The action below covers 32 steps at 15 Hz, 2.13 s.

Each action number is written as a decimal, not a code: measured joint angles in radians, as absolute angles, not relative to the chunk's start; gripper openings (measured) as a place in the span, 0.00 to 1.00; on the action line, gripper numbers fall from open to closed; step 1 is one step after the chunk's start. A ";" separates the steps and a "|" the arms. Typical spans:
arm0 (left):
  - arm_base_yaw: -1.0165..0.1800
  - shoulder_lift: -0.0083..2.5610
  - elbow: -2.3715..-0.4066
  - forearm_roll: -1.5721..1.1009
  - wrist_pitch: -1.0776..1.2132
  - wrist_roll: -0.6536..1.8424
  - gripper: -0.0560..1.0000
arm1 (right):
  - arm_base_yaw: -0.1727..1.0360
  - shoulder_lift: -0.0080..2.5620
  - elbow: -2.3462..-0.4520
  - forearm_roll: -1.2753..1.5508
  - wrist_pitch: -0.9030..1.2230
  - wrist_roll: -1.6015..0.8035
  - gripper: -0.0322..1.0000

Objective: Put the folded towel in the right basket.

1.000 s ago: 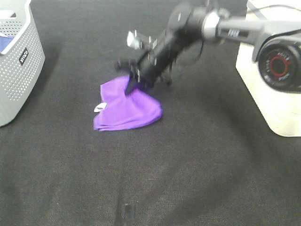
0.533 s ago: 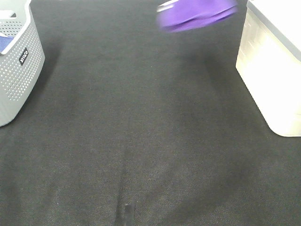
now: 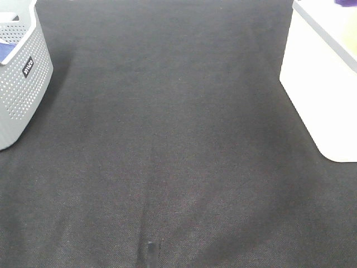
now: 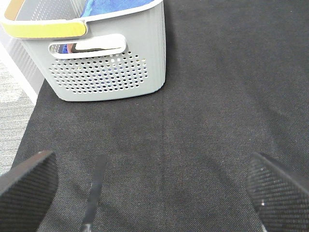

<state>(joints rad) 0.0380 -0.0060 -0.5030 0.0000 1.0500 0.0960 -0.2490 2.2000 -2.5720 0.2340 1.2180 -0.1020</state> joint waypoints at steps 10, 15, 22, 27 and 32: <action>0.038 -0.006 -0.503 0.007 1.050 0.096 0.99 | -0.233 2.155 -2.439 0.221 1.222 -0.167 0.98; 0.038 -0.006 -0.503 0.011 1.050 0.096 0.99 | -0.022 2.009 -2.423 0.075 1.220 -0.116 0.98; 0.038 -0.006 -0.503 0.015 1.050 0.096 0.99 | 0.021 1.398 -1.727 0.011 1.178 -0.089 0.98; 0.038 -0.006 -0.503 0.016 1.050 0.096 0.99 | 0.021 0.809 -1.061 0.000 1.019 -0.084 0.98; 0.038 -0.006 -0.503 0.018 1.050 0.099 0.99 | 0.021 0.242 -0.639 0.000 1.018 -0.057 0.98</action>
